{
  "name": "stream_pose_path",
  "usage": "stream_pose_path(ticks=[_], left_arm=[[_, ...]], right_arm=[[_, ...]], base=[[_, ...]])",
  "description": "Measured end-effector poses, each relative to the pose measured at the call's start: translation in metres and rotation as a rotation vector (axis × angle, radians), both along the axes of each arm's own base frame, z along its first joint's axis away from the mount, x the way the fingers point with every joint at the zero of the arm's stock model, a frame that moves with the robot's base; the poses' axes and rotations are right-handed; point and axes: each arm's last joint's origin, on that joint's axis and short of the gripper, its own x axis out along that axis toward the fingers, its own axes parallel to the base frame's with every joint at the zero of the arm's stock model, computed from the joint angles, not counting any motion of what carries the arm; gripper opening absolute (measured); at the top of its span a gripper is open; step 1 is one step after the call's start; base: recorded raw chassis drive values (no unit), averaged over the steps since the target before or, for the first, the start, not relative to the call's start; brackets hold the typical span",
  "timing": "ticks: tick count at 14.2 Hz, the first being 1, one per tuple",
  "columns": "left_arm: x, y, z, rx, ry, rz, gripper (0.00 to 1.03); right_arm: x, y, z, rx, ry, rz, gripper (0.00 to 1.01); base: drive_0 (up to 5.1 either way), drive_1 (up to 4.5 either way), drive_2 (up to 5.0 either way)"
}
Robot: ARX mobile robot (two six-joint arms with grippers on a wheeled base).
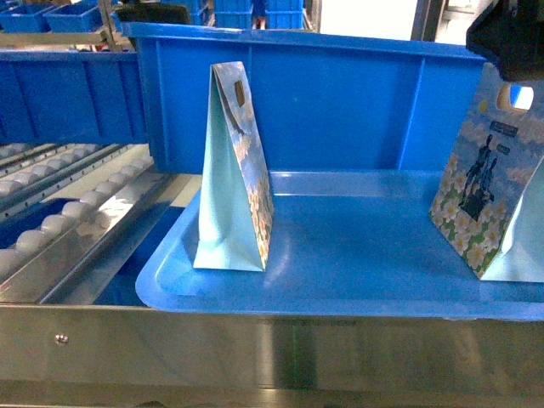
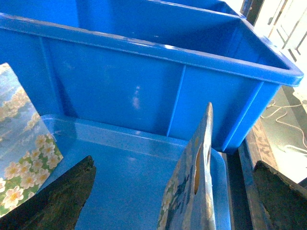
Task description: Move flower gift bag to table near conveyor
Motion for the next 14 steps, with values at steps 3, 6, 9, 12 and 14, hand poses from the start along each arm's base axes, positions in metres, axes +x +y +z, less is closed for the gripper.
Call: stream_pose_path(ticks=[3, 6, 9, 12, 14], left_arm=[[0.000, 0.000, 0.000, 0.000, 0.000, 0.001, 0.98], [0.000, 0.000, 0.000, 0.000, 0.000, 0.001, 0.98], [0.000, 0.000, 0.000, 0.000, 0.000, 0.001, 0.98], [0.000, 0.000, 0.000, 0.000, 0.000, 0.001, 0.98], [0.000, 0.000, 0.000, 0.000, 0.000, 0.001, 0.98]], right_arm=[[0.016, -0.007, -0.015, 0.010, 0.061, -0.052, 0.98], [0.022, -0.011, -0.023, 0.022, 0.086, -0.079, 0.98], [0.029, -0.017, -0.037, 0.069, 0.152, -0.095, 0.98], [0.032, -0.017, -0.042, 0.078, 0.160, -0.098, 0.98], [0.033, -0.015, -0.049, 0.025, 0.145, -0.104, 0.77]], base=[[0.0, 0.00, 0.0], [0.0, 0.00, 0.0], [0.0, 0.00, 0.0], [0.0, 0.00, 0.0], [0.0, 0.00, 0.0]])
